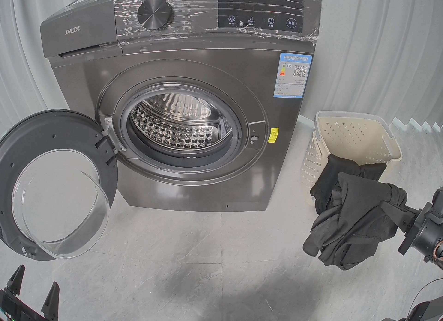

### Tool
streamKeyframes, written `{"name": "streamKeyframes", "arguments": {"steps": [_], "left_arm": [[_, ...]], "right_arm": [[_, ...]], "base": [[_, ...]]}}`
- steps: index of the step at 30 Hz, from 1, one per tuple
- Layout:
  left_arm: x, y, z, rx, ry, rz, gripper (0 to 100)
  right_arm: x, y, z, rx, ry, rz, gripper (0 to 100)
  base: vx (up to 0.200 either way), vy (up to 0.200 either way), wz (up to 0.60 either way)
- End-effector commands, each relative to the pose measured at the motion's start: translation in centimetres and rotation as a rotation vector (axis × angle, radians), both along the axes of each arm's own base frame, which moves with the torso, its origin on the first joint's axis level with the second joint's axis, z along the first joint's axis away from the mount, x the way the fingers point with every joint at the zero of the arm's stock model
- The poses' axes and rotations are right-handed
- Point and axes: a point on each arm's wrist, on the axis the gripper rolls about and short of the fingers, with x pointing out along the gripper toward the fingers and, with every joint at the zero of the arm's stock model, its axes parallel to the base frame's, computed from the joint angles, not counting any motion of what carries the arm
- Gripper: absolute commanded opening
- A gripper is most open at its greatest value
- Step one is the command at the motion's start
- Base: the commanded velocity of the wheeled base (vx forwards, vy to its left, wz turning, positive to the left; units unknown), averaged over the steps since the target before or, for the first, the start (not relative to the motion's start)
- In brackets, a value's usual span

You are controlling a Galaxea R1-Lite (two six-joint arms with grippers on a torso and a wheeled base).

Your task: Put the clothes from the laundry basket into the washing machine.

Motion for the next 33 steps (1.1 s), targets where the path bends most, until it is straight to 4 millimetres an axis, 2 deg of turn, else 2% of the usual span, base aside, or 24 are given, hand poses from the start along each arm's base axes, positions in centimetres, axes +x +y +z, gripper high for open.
{"name": "streamKeyframes", "arguments": {"steps": [1, 8, 17, 29, 33], "left_arm": [[0.0, 0.0, -0.5, 0.0, 0.001, 0.0, 100], [0.0, 0.0, -0.5, 0.0, 0.001, 0.0, 100], [0.0, 0.0, -0.5, 0.0, 0.001, 0.0, 100], [0.0, 0.0, -0.5, 0.001, 0.0, 0.0, 100], [0.0, 0.0, -0.5, 0.007, 0.0, 0.0, 100]], "right_arm": [[0.2, 0.0, 0.2, 0.003, -0.004, -0.006, 0], [0.3, -0.1, 0.2, 0.001, -0.003, -0.021, 0], [0.6, -0.3, 0.2, -0.006, -0.002, -0.047, 0], [0.7, -0.2, 0.4, -0.008, -0.006, -0.047, 0], [1.7, 0.3, 0.9, -0.012, -0.004, -0.042, 0]], "base": [[0.0, 0.2, 0.0], [0.0, 0.2, 0.0], [0.0, 0.0, 0.0], [0.0, 0.2, 0.0], [0.0, 0.0, 0.0]]}}
